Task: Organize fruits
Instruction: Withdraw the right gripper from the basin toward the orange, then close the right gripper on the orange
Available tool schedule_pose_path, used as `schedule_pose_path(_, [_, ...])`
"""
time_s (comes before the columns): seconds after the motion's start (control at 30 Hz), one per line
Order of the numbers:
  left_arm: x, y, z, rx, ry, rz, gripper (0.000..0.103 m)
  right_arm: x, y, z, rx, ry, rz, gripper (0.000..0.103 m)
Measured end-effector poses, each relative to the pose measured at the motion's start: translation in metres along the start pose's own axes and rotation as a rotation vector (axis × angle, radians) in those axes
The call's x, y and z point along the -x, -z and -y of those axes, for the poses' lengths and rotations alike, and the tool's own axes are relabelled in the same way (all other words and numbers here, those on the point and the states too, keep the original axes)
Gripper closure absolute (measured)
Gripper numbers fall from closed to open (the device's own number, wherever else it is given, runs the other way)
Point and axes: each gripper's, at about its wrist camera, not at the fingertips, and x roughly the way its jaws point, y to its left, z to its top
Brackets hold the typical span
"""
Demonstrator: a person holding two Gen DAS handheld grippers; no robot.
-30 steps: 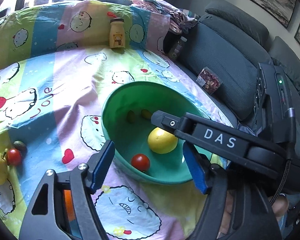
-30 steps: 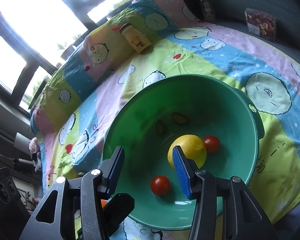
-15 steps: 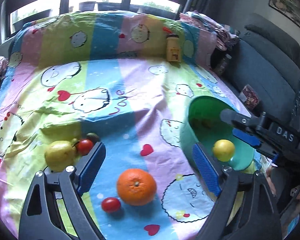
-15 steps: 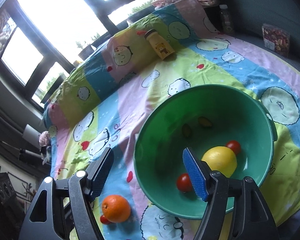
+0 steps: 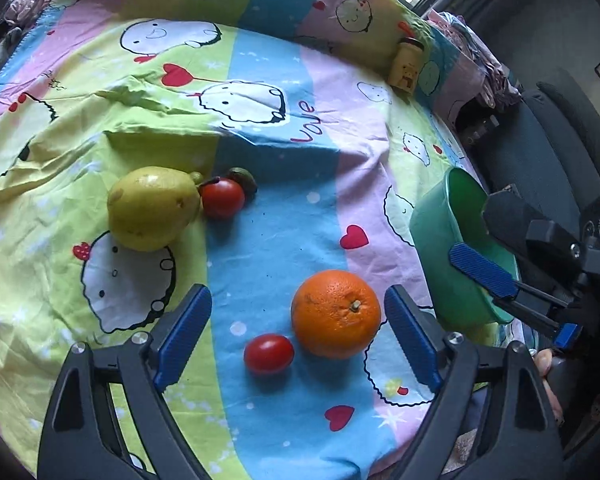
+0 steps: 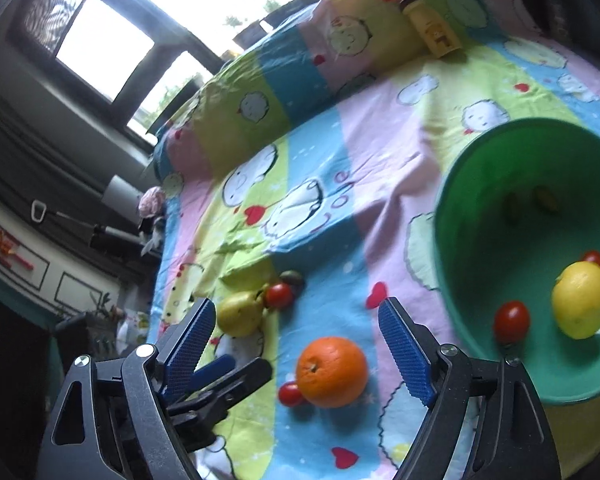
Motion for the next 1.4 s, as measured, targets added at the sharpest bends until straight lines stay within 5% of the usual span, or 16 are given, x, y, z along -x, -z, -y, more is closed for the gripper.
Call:
schedule_pose_path(0.13, [-0.014,0.002,-0.007,0.020,0.035,-0.078,0.015,-0.032,0.007,0.002,-0.043,0.012,-0.118,0.019])
schedule_pose_path(0.3, [-0.015,0.003,-0.010,0.021,0.057,-0.097,0.015,-0.045,0.010,0.009,-0.064,0.097,-0.144,0.019])
schedule_pose_path(0.7, [-0.027,0.011,0.011,-0.036,0.095,-0.156,0.015,-0.059,0.012,0.026,-0.082,0.080,-0.230,0.019])
schedule_pose_path(1.2, [-0.039,0.012,0.014,-0.040,0.086,-0.194,0.018,-0.069,0.016,0.029,-0.066,0.134,-0.252,0.019])
schedule_pose_path(1.4, [-0.038,0.014,0.015,-0.038,0.116,-0.200,0.030,-0.073,0.017,0.028,-0.052,0.152,-0.254,0.022])
